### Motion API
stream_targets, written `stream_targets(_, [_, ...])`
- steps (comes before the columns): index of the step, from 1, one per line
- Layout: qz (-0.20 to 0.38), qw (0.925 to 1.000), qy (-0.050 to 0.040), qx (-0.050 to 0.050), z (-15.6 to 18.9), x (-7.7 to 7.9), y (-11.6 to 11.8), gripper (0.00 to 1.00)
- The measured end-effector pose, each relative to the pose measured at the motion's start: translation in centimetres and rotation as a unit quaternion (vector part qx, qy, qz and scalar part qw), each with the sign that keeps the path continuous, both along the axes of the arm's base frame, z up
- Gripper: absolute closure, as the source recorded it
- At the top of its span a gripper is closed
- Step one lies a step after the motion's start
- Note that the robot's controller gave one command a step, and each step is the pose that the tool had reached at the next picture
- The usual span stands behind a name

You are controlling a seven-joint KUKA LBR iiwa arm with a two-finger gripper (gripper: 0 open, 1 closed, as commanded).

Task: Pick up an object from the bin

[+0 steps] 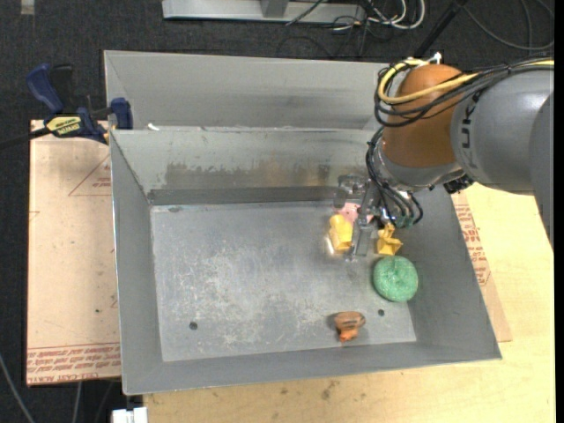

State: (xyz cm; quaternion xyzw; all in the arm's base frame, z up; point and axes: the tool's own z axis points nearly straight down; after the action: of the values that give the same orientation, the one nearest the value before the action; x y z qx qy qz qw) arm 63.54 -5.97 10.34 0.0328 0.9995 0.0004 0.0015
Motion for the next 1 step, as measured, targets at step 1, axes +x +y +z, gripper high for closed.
stream_targets(1, [0.085, 0.9964, -0.0029, -0.001, -0.32, -0.14, 0.35, 0.00])
